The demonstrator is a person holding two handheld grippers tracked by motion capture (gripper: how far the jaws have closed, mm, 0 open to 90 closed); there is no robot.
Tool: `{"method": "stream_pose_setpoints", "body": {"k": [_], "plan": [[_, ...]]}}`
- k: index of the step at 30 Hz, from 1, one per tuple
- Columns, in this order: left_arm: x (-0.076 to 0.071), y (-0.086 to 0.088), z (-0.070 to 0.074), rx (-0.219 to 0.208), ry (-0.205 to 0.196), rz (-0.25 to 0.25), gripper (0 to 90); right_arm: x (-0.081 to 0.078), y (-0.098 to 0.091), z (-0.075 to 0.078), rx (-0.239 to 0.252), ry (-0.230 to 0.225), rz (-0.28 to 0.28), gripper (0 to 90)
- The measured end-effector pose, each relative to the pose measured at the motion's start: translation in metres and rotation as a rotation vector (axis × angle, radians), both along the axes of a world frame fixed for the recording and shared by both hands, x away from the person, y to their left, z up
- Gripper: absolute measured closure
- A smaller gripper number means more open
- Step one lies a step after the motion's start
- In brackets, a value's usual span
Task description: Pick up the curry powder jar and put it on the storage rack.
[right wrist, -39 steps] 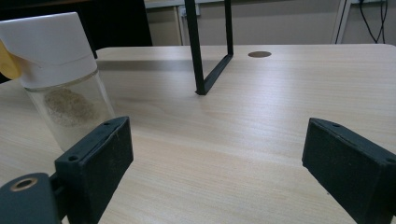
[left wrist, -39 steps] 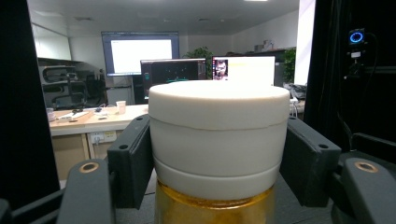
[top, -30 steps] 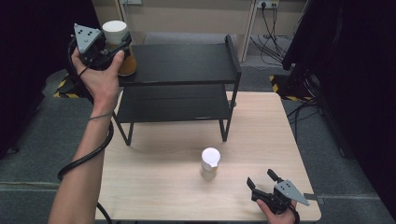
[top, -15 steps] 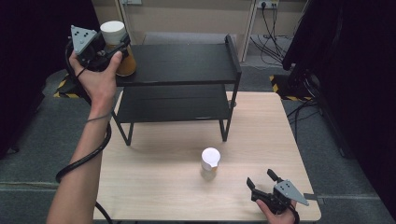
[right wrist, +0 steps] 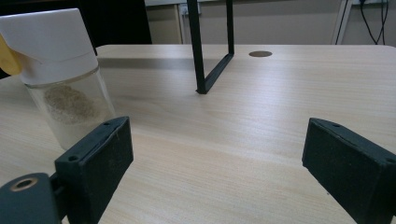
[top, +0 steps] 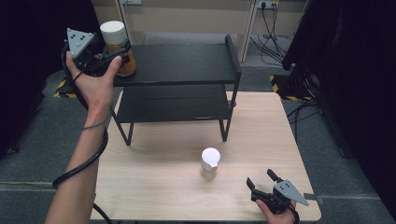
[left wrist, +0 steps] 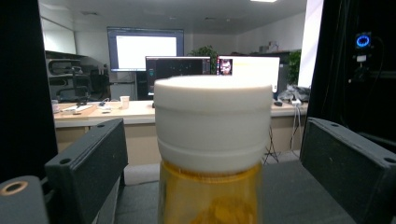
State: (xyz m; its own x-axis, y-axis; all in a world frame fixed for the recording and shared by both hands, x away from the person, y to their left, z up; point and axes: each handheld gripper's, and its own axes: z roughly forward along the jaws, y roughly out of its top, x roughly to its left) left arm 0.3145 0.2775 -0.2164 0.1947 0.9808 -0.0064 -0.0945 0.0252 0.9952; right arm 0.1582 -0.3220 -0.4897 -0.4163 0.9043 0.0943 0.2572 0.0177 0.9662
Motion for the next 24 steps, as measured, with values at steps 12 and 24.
{"method": "stream_pose_setpoints", "body": {"k": [12,24], "plan": [[-0.023,0.006,-0.013,0.002,-0.035,-0.017,6.8,0.000,0.001,0.001,-0.006,0.000,0.001,9.0],[-0.049,0.009,-0.039,0.000,-0.060,-0.042,6.9,0.000,0.002,0.001,-0.012,0.001,0.000,9.0]]}}
